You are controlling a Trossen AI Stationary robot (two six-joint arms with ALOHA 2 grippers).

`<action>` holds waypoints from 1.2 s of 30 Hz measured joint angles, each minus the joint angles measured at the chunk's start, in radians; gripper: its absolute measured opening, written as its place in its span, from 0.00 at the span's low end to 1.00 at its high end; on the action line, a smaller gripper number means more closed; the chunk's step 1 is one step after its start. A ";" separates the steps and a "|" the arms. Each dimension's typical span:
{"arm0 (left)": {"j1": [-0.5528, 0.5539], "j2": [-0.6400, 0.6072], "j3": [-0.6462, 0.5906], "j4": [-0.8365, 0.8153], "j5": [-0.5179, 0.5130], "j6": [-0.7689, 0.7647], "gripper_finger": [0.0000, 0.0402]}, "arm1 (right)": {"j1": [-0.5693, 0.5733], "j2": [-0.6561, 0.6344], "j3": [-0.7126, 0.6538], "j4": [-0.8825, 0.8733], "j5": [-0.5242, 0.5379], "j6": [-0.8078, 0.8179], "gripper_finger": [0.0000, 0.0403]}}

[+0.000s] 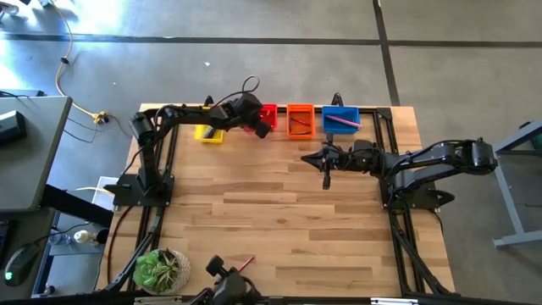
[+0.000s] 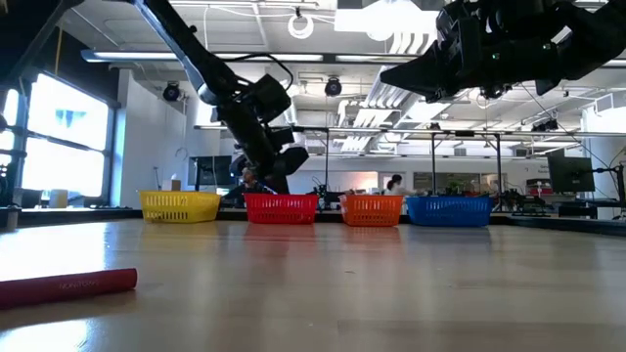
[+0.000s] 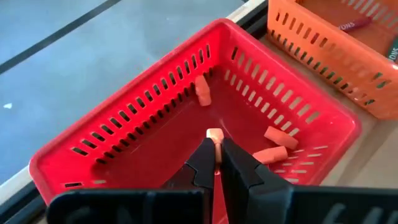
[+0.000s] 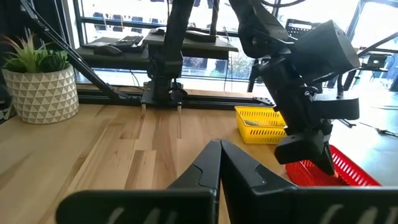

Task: Sort crayons/erasers/pens/pencils in bins
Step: Put the orange eraser into the red basket, then put the red crayon into the orange basket

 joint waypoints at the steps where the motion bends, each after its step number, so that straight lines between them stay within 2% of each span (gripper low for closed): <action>1: 0.005 0.001 0.000 0.000 0.001 -0.001 0.00 | 0.000 0.000 0.000 0.000 0.000 0.000 0.00; 7: 0.007 -0.001 0.001 0.000 0.007 -0.001 0.02 | 0.000 0.000 0.000 0.000 0.000 -0.003 0.00; 16: 0.000 -0.003 0.001 0.002 -0.005 0.000 0.20 | 0.000 0.000 0.000 -0.001 0.000 -0.003 0.00; 24: -0.032 -0.064 0.001 -0.020 -0.005 0.043 0.17 | 0.000 0.000 0.000 -0.001 0.000 -0.010 0.00; 30: -0.173 -0.198 0.001 -0.076 -0.006 0.121 0.06 | 0.000 0.000 0.000 -0.003 0.000 -0.016 0.00; 33: -0.289 -0.258 0.002 -0.157 -0.012 0.118 0.01 | 0.000 0.000 0.000 -0.003 0.000 -0.017 0.00; 36: -0.435 -0.293 0.002 -0.250 -0.050 0.079 0.01 | 0.000 0.000 0.000 -0.007 0.000 -0.018 0.00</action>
